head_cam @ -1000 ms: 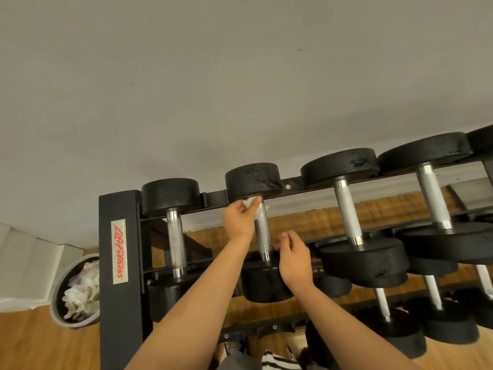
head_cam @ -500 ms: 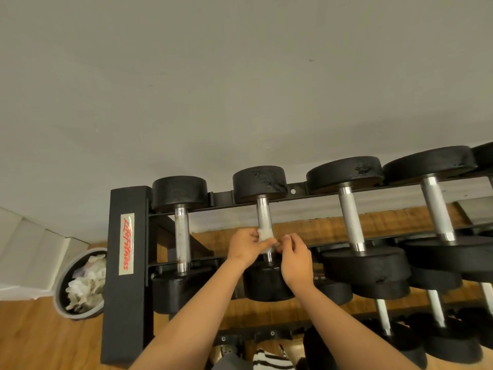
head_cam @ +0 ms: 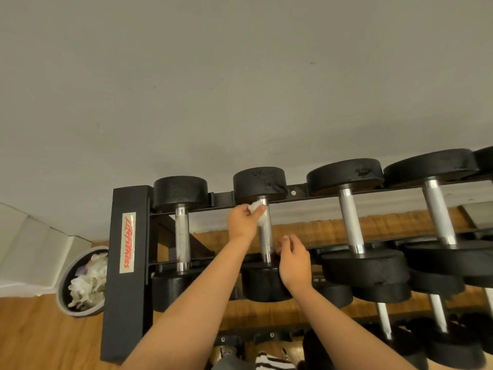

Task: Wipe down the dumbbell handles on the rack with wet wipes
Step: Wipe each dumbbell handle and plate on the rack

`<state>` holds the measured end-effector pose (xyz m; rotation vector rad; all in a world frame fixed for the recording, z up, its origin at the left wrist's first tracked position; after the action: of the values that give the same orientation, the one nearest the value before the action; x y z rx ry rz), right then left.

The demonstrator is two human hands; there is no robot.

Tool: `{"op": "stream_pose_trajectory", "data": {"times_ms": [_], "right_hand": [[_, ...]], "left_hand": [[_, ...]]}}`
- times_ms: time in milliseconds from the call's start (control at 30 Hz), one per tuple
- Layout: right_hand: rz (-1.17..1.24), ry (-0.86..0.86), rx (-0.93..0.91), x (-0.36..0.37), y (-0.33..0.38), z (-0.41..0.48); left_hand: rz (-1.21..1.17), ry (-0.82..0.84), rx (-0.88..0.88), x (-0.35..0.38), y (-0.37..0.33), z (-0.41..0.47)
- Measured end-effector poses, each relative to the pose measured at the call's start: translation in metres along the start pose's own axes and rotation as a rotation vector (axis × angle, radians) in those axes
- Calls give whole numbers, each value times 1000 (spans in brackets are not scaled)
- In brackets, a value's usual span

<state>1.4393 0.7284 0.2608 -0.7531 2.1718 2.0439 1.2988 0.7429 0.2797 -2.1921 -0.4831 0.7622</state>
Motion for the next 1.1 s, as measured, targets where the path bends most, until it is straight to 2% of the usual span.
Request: {"op": "stream_pose_trajectory", "data": {"times_ms": [100,233,367,500,667,733,800,833,900,967,1100], "right_hand": [[-7,4,3,1,0,1],[8,-1,-10,1,0,2],[16,8,-12,0,0,2],[24,17,0,-1,0,2],[26,21,6,-1,-1,2],[25,19,10,0,-1,2],[28,19,12,0,-1,2],[29,18,7,-1,0,2],[29,16,-7,-1,1,1],[25,16,-11,-2,2,1],[31,16,-10,-2,3,0]], "left_hand": [[-80,-99,-16,10,-7,3],[68,-239,207,12,7,-21],[48,-172,346,6,5,-42],[-67,-187,427,-20,-28,-48],[-92,-373,525,-42,-79,-41],[76,-370,625,-36,-84,-33],[322,-197,666,-18,-70,-24],[506,-170,719,-10,-58,-21],[750,-231,781,2,-30,-12],[804,-225,735,4,-17,-11],[916,-209,771,-1,-30,-1]]}}
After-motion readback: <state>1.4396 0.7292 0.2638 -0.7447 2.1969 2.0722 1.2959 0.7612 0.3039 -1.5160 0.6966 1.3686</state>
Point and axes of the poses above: each hand's wrist, its own z-axis towards the middle knuckle, its own x-axis out of the palm, y = z × x, the point moved 1 cm from there along z, towards the middle knuckle, and after that the axes turned 14 degrees about -x, right-handed, at the moved point
